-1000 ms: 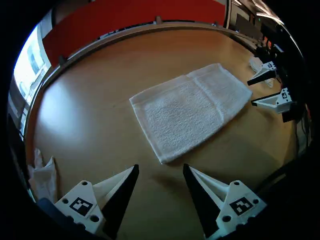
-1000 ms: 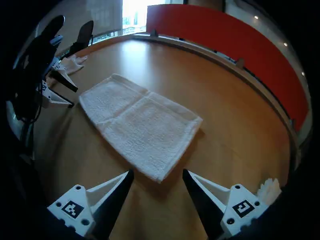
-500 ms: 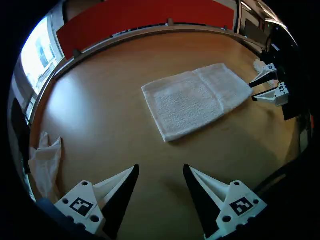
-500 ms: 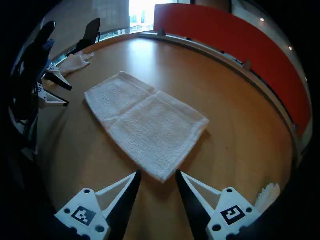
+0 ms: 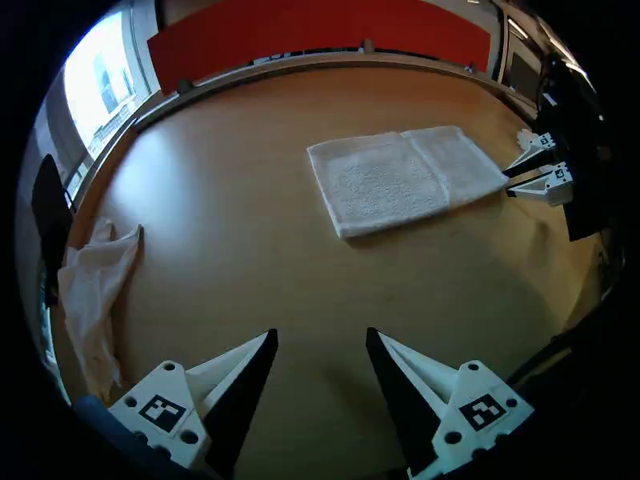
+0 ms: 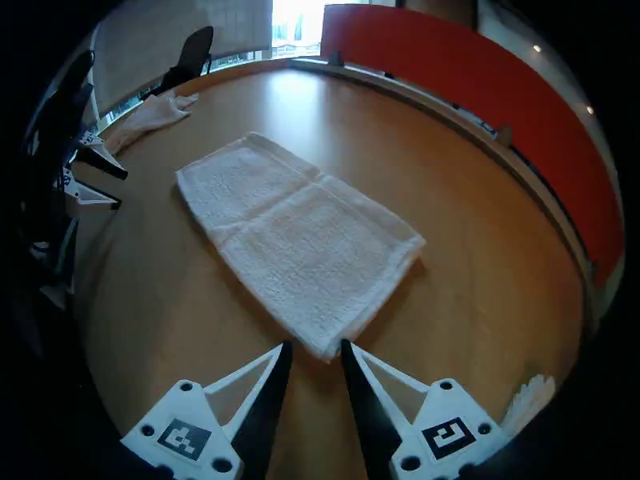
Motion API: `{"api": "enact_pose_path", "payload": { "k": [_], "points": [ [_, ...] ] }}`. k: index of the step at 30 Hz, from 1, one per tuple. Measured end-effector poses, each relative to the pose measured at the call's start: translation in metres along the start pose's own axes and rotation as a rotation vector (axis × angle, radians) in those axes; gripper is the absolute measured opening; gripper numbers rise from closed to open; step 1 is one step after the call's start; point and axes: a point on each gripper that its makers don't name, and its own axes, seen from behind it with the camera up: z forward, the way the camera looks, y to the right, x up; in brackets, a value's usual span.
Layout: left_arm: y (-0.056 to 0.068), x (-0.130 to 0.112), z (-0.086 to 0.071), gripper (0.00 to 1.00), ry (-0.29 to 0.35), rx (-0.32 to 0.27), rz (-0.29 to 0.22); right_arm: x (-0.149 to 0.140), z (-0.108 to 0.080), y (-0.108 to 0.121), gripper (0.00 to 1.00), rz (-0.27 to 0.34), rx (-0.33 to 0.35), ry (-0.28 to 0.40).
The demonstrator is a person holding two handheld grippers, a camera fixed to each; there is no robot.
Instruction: Fold towel
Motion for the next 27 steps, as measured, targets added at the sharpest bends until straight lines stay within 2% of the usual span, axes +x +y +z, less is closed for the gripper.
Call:
{"api": "enact_pose_path", "payload": {
  "k": [8,22,27],
  "points": [
    [-0.005,-0.015,-0.010,0.81,0.004,0.022,-0.033,0.000,0.001,0.000,0.46,-0.003,-0.001,-0.005],
    [-0.009,-0.030,-0.019,0.81,0.002,0.033,-0.056,-0.004,0.001,0.003,0.47,0.002,-0.011,-0.018],
    [-0.009,-0.032,-0.021,0.81,0.000,0.030,-0.059,-0.005,0.002,0.005,0.32,0.008,-0.014,-0.019]
  ]
}}
